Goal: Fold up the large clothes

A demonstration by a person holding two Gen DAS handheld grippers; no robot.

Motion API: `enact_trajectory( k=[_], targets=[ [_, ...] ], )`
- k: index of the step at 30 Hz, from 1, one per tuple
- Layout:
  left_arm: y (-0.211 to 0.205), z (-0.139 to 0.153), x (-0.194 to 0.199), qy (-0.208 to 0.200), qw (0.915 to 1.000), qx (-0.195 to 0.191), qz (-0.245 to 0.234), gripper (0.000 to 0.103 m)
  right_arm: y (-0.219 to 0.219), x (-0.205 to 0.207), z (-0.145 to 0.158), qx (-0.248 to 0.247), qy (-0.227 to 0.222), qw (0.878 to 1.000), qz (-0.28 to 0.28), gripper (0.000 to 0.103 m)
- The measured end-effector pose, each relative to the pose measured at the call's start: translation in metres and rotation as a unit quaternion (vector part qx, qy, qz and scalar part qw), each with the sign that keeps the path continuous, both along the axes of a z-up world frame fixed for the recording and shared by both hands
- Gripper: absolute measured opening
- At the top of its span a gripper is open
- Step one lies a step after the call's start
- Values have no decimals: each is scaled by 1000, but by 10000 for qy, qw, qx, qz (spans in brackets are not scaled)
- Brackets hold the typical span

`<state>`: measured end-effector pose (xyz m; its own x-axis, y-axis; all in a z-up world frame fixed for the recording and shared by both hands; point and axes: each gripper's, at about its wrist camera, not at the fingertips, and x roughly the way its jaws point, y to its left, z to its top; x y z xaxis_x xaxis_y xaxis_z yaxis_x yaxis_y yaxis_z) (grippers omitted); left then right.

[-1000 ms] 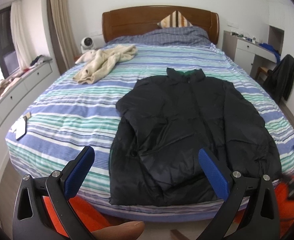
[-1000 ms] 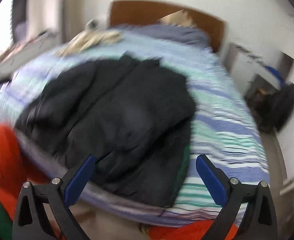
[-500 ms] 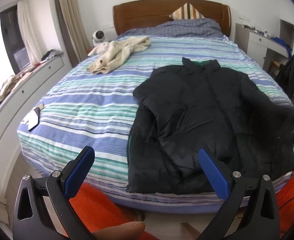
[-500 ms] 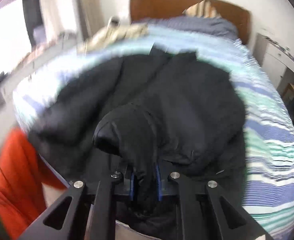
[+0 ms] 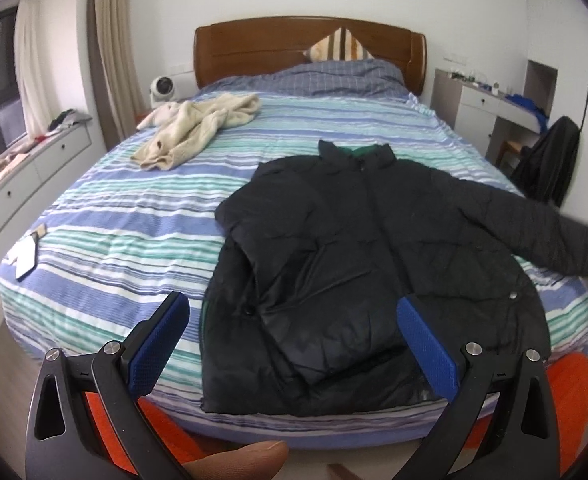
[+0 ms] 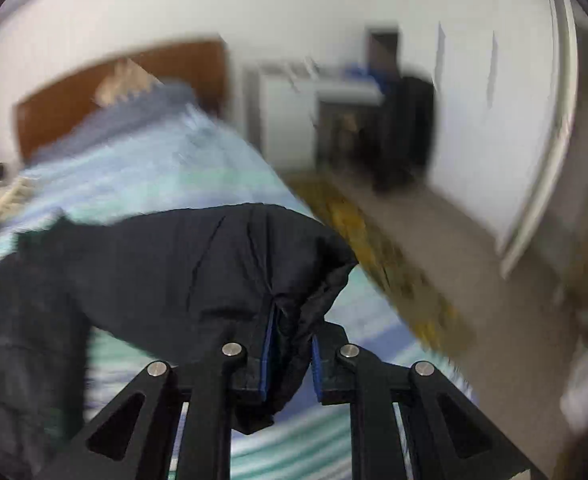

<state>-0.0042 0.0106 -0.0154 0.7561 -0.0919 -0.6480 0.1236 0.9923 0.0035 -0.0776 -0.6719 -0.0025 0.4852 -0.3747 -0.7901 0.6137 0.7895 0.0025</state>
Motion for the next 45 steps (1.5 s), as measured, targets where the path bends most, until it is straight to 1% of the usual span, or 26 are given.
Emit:
enact_trajectory(
  k=[2, 3, 5, 6, 8, 10, 12, 15, 18, 20, 23, 24, 25, 26, 27, 28, 30, 33, 34, 36, 38, 40, 41, 42, 44, 45],
  targets=[
    [1, 2, -3, -53, 9999, 117, 56, 103, -20, 1, -34, 460, 335, 9981, -242, 28],
    [2, 2, -3, -68, 9998, 162, 76, 103, -26, -2, -42, 615, 345, 9969, -358, 31],
    [5, 1, -4, -83, 9997, 215, 84, 103, -39, -20, -44, 1092, -84, 9915, -700, 36],
    [6, -1, -5, -77, 9997, 228, 60, 103, -35, -22, -44, 1131, -255, 9899, -814, 45],
    [5, -5, -3, -22, 9997, 245, -45, 103, -28, -28, -43, 988, -360, 9891, -1032, 54],
    [2, -9, 2, 54, 9994, 302, -173, 103, -26, -33, -45, 830, -330, 9898, -1114, 54],
    [-5, -14, 10, 207, 9978, 505, -368, 103, -7, -41, -30, 732, -653, 9902, -994, 54],
    [-24, -24, 19, 336, 9921, 715, -970, 103, 13, -36, -15, 693, -1114, 9892, -646, 54],
    [-49, -42, 24, 333, 9809, 1012, -1629, 103, 59, -28, -10, 783, -1310, 9882, -124, 54],
    [-73, -69, 32, 406, 9647, 1442, -2167, 103, 89, -19, -11, 795, -1299, 9881, 198, 54],
    [-95, -108, 49, 655, 9427, 1899, -2662, 103, 137, -4, -16, 918, -1303, 9848, 696, 54],
    [-97, -123, 58, 855, 9390, 1965, -2690, 94, 158, 2, -17, 966, -1315, 9822, 935, 54],
    [-95, -127, 65, 1021, 9396, 1810, -2720, 85, 173, 6, -17, 980, -1320, 9803, 1094, 54],
    [-89, -124, 72, 1160, 9445, 1503, -2681, 65, 187, 9, -17, 985, -1323, 9783, 1256, 54],
    [-83, -117, 77, 1154, 9504, 1349, -2552, 35, 208, 13, -15, 976, -1317, 9751, 1491, 54],
    [-79, -109, 79, 1104, 9554, 1281, -2421, 30, 222, 16, -15, 948, -1302, 9729, 1658, 54],
    [-57, -83, 89, 1022, 9656, 933, -2203, 26, 251, 21, -12, 861, -1280, 9675, 2002, 54],
    [6, -28, 109, 669, 9860, 450, -1458, 26, 281, 27, -7, 729, -1211, 9600, 2417, 54],
    [33, -11, 116, 543, 9912, 378, -1148, 26, 291, 31, -5, 667, -1167, 9567, 2582, 54],
    [90, 18, 130, 217, 9978, 492, -390, 26, 306, 36, -1, 539, -1151, 9518, 2791, 54],
    [151, 34, 147, 36, 9968, 647, 459, 27, 318, 39, 5, 448, -1213, 9457, 2982, 54],
    [208, 36, 167, 72, 9905, 685, 1194, 29, 323, 38, 7, 466, -1249, 9423, 3072, 54],
    [242, 32, 180, 159, 9832, 784, 1639, 35, 325, 40, 7, 504, -1240, 9408, 3114, 54],
    [265, 24, 192, 292, 9769, 887, 1922, 47, 329, 38, 6, 530, -1235, 9399, 3138, 54],
    [305, 1, 212, 729, 9667, 897, 2282, 54, 332, 42, 2, 628, -1174, 9399, 3143, 56],
    [315, -8, 217, 898, 9632, 816, 2396, 54, 334, 42, 0, 662, -1143, 9409, 3118, 59]
  ],
)
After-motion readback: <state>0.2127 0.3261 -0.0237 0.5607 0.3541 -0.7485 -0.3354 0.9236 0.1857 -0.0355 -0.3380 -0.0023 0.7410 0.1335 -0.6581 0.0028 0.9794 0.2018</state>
